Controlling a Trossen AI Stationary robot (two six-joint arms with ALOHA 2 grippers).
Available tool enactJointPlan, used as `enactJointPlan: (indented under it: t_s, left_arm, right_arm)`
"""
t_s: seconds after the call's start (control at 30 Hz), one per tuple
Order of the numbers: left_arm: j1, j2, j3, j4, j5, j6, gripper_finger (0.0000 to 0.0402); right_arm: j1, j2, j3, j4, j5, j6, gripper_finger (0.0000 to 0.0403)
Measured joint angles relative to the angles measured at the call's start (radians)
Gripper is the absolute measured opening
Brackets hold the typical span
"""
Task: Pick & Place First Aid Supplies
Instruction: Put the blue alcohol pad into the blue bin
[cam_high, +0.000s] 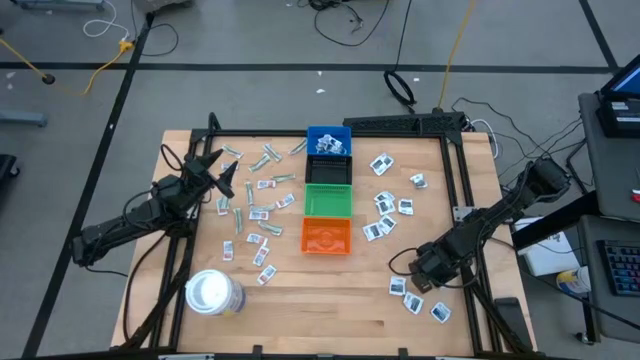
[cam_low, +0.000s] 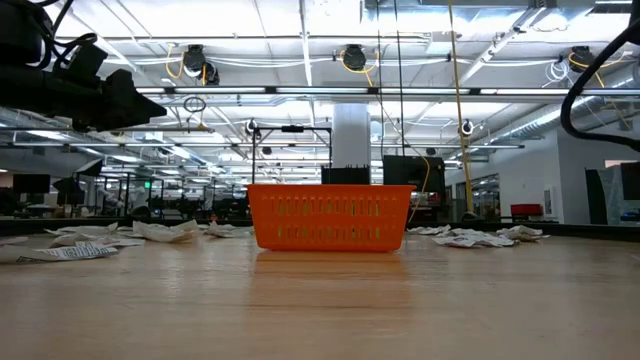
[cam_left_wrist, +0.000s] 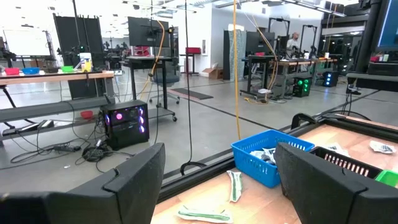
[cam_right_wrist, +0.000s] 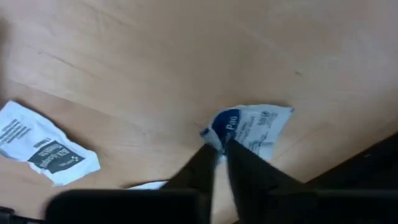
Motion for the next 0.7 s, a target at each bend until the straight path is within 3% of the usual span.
enactJointPlan:
  t_s: [0.3, 0.7]
  left_arm:
    - [0.0, 0.0, 0.0, 0.0, 0.0, 0.0, 0.0305]
    - [0.0, 0.0, 0.0, 0.0, 0.0, 0.0, 0.0306]
  right_arm:
    - [-0.082, 0.001, 0.084, -0.085, 0.011, -0.154, 0.0003]
    - [-0.28, 0.001, 0.28, -0.32, 0.132, -0.641, 0.0001]
